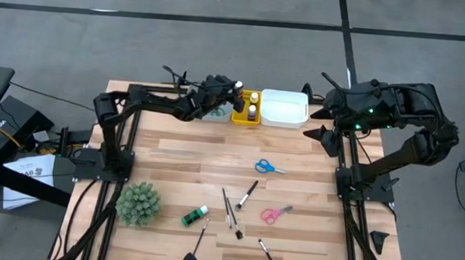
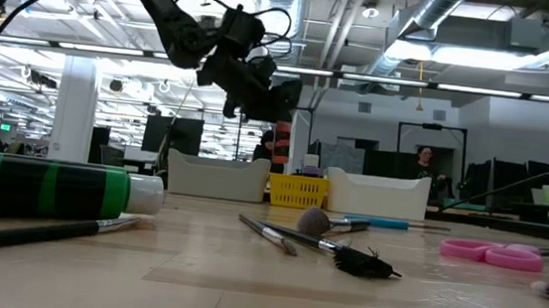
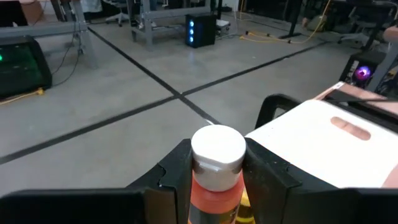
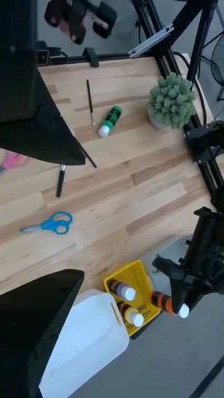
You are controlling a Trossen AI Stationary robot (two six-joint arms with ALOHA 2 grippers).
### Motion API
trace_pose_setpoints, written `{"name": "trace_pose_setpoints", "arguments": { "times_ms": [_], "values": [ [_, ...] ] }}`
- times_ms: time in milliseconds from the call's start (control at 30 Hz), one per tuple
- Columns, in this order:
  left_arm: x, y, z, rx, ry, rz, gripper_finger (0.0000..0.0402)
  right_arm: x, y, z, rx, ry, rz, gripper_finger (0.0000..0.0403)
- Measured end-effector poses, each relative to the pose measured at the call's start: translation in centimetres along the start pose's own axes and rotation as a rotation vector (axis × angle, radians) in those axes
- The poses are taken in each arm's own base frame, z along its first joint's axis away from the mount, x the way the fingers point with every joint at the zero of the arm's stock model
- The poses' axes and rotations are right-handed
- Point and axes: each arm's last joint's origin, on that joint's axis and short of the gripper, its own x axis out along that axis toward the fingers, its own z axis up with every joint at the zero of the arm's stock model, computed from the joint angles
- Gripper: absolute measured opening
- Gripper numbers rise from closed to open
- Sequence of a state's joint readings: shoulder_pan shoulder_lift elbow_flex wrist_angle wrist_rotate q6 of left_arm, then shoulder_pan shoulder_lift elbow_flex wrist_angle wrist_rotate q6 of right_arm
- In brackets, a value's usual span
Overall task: Pick & Place Paint Supplies
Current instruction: Put the orange paint bottle into the yellow bin
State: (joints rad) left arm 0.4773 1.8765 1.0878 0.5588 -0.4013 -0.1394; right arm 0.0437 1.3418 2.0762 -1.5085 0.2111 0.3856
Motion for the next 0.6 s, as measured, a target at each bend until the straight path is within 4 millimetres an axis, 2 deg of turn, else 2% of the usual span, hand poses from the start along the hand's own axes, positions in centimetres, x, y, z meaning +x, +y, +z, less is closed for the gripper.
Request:
{"name": "trace_pose_setpoints", "arguments": {
  "times_ms": [367,600],
  "values": [
    [2.2,-0.7,-0.5,0.027,0.006,-0.005,0.0107,0.0,0.0,0.0,0.005,-0.002,-0.004,0.0283],
    [2.4,-0.2,-0.7,0.038,0.043,0.012,0.0107,0.0,0.0,0.0,0.007,-0.003,-0.007,0.0283]
  ]
}}
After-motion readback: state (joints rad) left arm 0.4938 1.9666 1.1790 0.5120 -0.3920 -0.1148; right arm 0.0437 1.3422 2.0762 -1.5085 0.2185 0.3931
